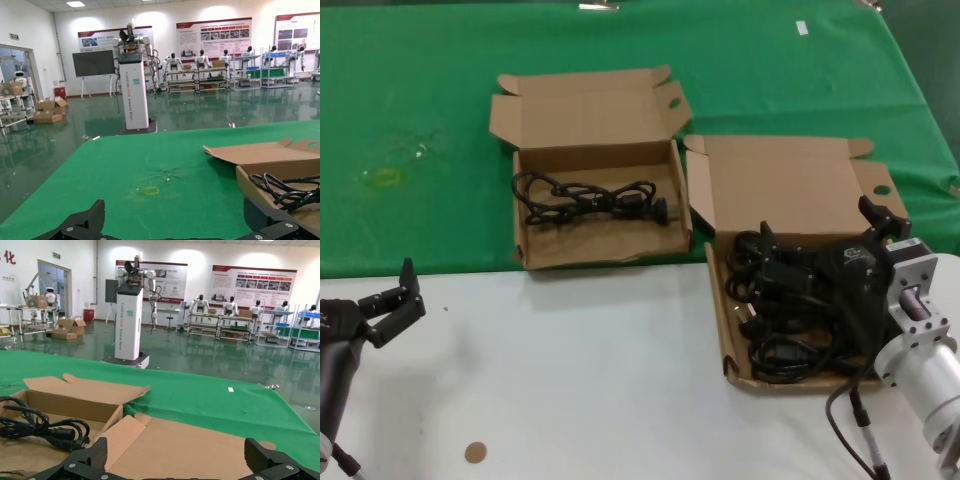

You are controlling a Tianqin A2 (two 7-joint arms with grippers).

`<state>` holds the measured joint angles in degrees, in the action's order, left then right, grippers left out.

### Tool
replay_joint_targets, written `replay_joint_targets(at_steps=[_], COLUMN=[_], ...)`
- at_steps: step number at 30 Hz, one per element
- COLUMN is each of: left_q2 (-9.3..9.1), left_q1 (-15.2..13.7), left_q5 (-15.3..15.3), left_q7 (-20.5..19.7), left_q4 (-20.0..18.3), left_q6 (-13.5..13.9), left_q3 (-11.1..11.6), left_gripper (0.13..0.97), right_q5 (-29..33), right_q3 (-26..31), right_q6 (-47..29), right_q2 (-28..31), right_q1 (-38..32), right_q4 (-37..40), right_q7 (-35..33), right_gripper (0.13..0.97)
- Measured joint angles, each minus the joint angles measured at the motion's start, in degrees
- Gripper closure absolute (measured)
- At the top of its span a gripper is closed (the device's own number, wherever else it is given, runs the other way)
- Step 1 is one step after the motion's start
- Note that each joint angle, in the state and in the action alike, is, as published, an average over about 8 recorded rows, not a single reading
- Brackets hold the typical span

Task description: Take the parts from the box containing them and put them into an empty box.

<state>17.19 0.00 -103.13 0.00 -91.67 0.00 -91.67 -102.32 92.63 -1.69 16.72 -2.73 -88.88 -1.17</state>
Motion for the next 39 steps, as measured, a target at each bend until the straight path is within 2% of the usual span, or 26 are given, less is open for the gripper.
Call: replay_joint_targets(at_steps=[39], left_q2=[0.00], left_q1=[0.0], left_q5=[0.0], left_q7=[0.0], left_q4=[0.0], left_q6=[0.0], left_q3=[0.0], left_gripper=[0.132], right_q5=[0.0], right_q3=[0.0], right_q6=[0.0], right_q2=[0.0], right_q1=[0.0], right_q4=[0.0], right_q7=[0.0], right_gripper=[0.129])
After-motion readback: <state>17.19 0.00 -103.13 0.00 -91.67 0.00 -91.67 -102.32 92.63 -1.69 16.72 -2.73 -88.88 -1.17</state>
